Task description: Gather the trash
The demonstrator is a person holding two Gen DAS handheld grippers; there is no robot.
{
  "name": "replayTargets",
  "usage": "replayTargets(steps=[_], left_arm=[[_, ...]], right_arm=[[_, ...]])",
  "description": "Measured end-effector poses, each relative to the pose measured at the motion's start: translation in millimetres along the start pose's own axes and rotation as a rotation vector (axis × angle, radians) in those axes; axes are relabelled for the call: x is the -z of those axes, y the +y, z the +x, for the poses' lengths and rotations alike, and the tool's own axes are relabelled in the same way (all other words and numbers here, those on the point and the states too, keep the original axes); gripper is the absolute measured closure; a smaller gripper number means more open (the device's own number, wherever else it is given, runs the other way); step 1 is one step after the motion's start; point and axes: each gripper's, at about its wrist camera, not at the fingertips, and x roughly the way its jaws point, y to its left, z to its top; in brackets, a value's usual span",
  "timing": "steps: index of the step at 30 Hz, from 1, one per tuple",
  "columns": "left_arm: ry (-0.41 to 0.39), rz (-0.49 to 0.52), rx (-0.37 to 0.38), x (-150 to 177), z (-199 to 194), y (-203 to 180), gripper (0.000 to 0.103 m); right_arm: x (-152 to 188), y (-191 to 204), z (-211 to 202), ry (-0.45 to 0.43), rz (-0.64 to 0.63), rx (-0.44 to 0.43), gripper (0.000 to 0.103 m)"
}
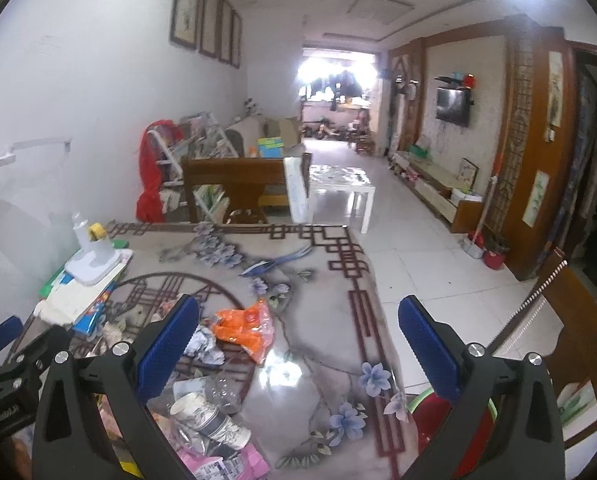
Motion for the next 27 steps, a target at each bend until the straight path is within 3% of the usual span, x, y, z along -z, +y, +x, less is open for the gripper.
replayTargets(steps=[7, 19, 27], left_arm=[[-0.053, 0.041, 0.011, -16.7, -5.5, -18.9, 0.005], [-0.039, 0.041, -0.008, -12.2, -8.6, -22.6, 0.005], [-0.008, 0.038, 0.020, -9.2, -5.0, -16.4, 0.005]], right_arm=[[-6.5, -12.9, -8.0, -0.043, 0.020, 0.011, 0.007], [-4.5, -12.9, -0.2, -0.016, 0.022, -0.022, 0.007], [5.7, -12.0, -13.2, -0.010, 0.016, 0.018, 0.007]])
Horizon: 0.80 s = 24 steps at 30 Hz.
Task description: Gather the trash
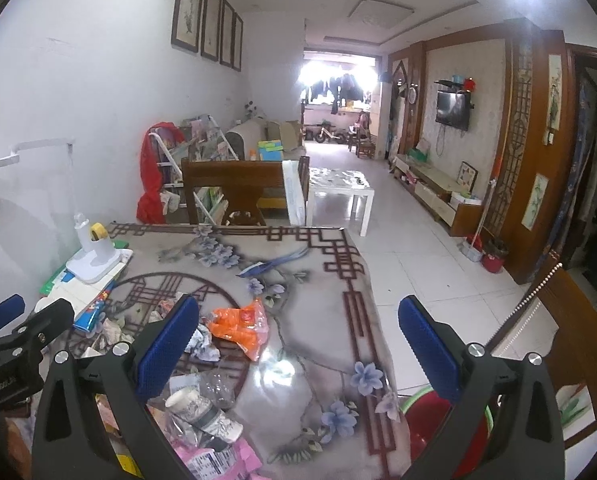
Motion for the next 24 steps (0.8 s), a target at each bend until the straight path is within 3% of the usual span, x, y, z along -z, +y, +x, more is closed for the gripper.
replayTargets(steps=[11, 24], left_arm=[[-0.004, -0.002, 0.010, 4.5, -8.4, -2.1, 0.005], [-0.006, -0.065, -0.086, 9.7, -10.0, 22.8, 0.005]], right_arm=[[-0.2, -3.0, -7.6, -0.018, 0.013, 0.005, 0.007], [2.9, 14.2, 8.6, 0.011, -0.033, -0.070, 0.007]])
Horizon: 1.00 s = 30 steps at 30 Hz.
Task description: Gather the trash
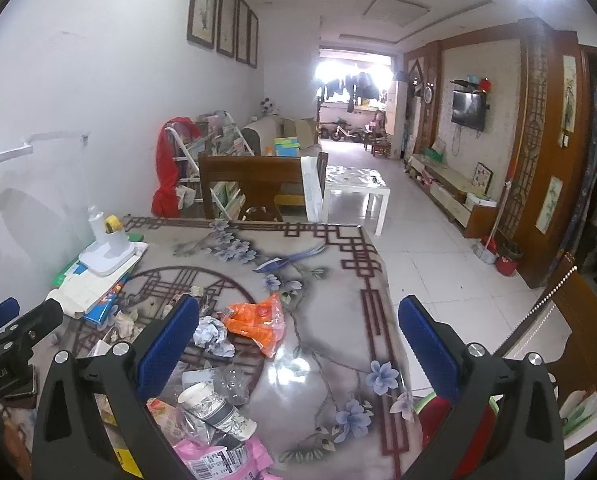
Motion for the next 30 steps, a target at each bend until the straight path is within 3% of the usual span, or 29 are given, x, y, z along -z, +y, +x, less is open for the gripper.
replayTargets(steps=[9, 18, 30], left_arm=[[0.003, -0.004, -0.028, 0.1, -2.1, -2.1, 0.005], [0.025, 0.047, 0.026, -0.3, 5.1, -25.0, 0.005], [0.012, 0.138, 0.139, -5.4, 9.4, -60.0, 0.005]], right_arm=[[0.3, 0.2, 4.5, 0.016, -0.032, -0.018, 0.007], [3.1, -12.5, -2.7, 0.026, 0.000, 0.024, 0.007], [6.4, -37.8, -25.9, -0.003, 0.064, 0.157, 0.007]])
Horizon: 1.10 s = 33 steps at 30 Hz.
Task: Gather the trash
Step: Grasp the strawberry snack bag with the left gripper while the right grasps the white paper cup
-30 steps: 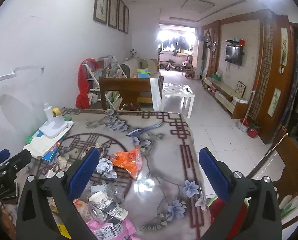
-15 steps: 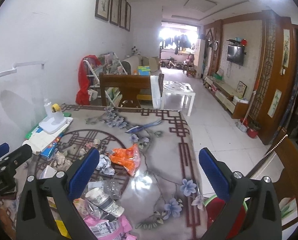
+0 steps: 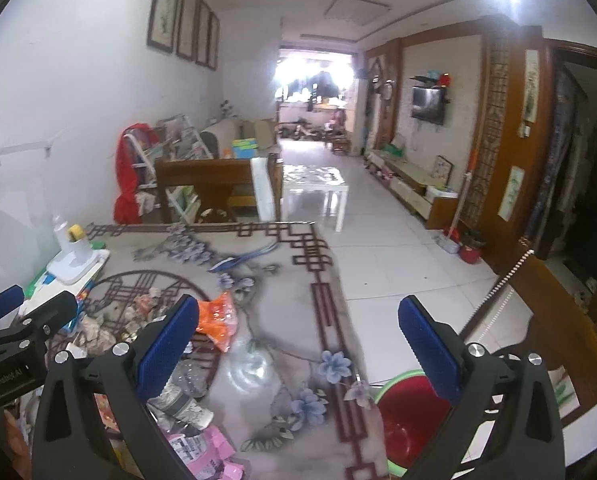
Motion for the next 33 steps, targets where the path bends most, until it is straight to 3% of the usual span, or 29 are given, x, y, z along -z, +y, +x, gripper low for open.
replayTargets(steps=[8, 13, 17, 21, 24, 26, 30, 33], left_arm=[[-0.011, 0.048, 0.040, -5.3, 5.3, -5.4, 0.005], [0.037, 0.026, 0.071, -1.1, 17.9, 18.6, 0.005], [0.119, 0.020, 0.080, 13.7, 37.6, 50.5, 0.007], [0.256, 0.056, 0.062, 45.0, 63.3, 73.9, 0.028], [0.345, 0.057, 0.069, 68.4, 79.7, 88.8, 0.029], [0.379, 0.077, 0.113, 80.6, 83.4, 95.5, 0.029], [0.440, 0.297, 0.201, 104.3, 91.2, 93.8, 0.022], [0.462, 0.522, 0.243, 108.4, 100.7, 86.0, 0.017]], right_arm=[[5.3, -7.0, 2.1, 0.013, 0.042, 0.054, 0.007], [19.0, -3.5, 17.8, 0.058, 0.049, 0.014, 0.007], [29.6, 5.1, 38.0, 0.126, 0.046, -0.027, 0.007], [37.6, 20.3, 54.4, 0.180, 0.018, -0.055, 0.007], [41.0, 31.0, 66.9, 0.220, -0.010, -0.073, 0.007], [43.3, 35.5, 72.9, 0.241, -0.024, -0.087, 0.007], [48.5, 41.6, 86.1, 0.284, -0.042, -0.110, 0.007], [51.6, 45.8, 93.1, 0.312, -0.045, -0.126, 0.007]])
